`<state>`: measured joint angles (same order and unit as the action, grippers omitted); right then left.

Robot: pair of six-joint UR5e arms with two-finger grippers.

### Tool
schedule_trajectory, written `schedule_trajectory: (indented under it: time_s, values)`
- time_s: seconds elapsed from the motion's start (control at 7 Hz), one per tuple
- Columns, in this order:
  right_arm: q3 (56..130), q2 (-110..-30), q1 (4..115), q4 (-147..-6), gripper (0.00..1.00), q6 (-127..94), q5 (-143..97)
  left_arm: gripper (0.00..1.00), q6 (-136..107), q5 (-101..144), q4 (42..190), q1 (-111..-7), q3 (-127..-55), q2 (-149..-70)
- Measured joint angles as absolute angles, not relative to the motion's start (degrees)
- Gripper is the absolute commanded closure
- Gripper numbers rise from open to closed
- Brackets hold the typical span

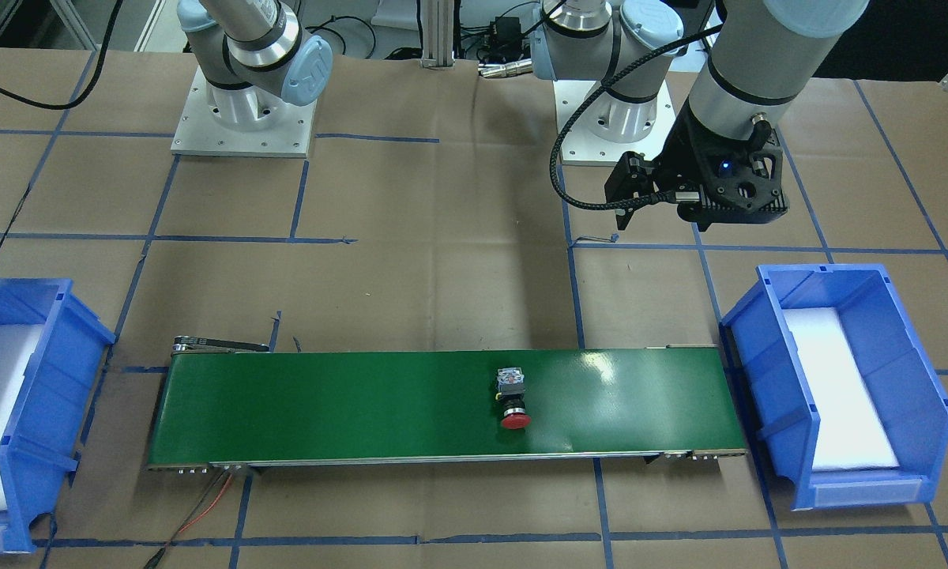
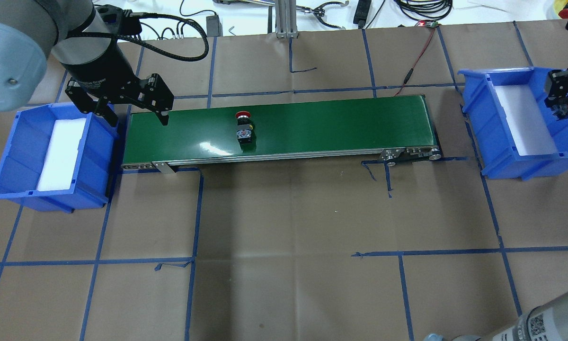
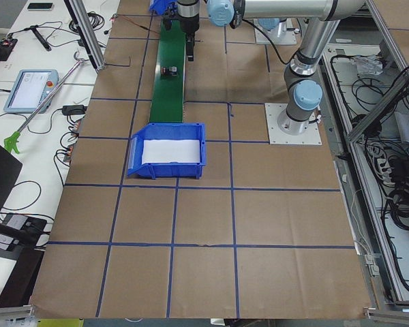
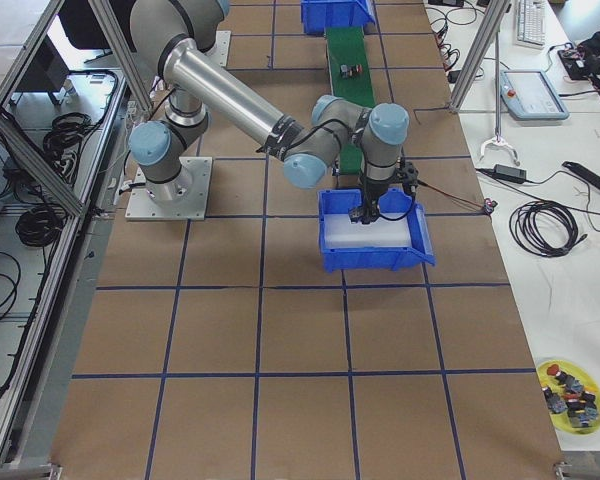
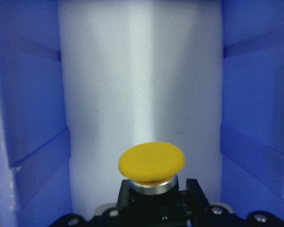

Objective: Transport two buttons from left to right
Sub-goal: 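Carry the yellow button with the right gripper into the empty blue bin and release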

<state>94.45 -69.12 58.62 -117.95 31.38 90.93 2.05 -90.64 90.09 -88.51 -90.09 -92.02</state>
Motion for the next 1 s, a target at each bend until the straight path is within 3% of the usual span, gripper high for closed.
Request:
schedule_trajectory:
  time_s: [0.43,0.71,1.0]
  values:
    - [100.5,-67.57,58.54,-123.99,0.9,31.79,90.47,0.0,2.02,-90.61,90.09,-88.52,-90.06,-92.02]
    - [101.22,-65.72,58.54,-124.88,0.28,31.87,90.68,0.0,2.02,-90.59,90.09,-88.58,-89.98,-91.98]
    - [101.14,-65.21,58.54,-125.03,0.19,31.68,90.78,0.0,2.02,-90.54,90.09,-88.57,-89.9,-92.01]
